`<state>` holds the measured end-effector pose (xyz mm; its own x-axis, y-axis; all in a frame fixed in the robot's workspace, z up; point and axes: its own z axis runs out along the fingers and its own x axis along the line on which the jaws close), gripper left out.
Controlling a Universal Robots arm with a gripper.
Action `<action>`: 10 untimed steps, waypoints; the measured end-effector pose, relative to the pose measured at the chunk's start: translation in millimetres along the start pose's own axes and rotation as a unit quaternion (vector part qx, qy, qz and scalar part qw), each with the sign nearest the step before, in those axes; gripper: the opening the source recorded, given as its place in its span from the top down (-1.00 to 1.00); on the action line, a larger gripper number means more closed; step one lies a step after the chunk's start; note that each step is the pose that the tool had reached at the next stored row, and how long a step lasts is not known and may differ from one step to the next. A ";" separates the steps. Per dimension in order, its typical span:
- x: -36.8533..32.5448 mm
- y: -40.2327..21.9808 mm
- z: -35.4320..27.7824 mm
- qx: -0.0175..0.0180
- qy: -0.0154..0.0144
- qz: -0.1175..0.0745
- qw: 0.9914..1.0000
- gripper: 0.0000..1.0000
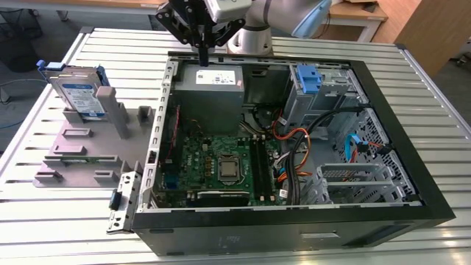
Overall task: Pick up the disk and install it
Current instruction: 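Reach for the disk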
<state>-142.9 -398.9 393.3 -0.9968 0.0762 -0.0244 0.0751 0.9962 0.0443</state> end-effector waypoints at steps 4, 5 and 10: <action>1.4 -0.1 0.0 0.000 0.000 0.000 1.000 0.79; 1.9 -0.1 0.0 0.000 0.000 0.000 1.000 0.79; 3.6 -0.3 0.2 0.000 0.000 0.000 1.000 0.79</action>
<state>-146.4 -399.0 393.0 -0.9968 0.0762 -0.0245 0.0751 0.9962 0.0444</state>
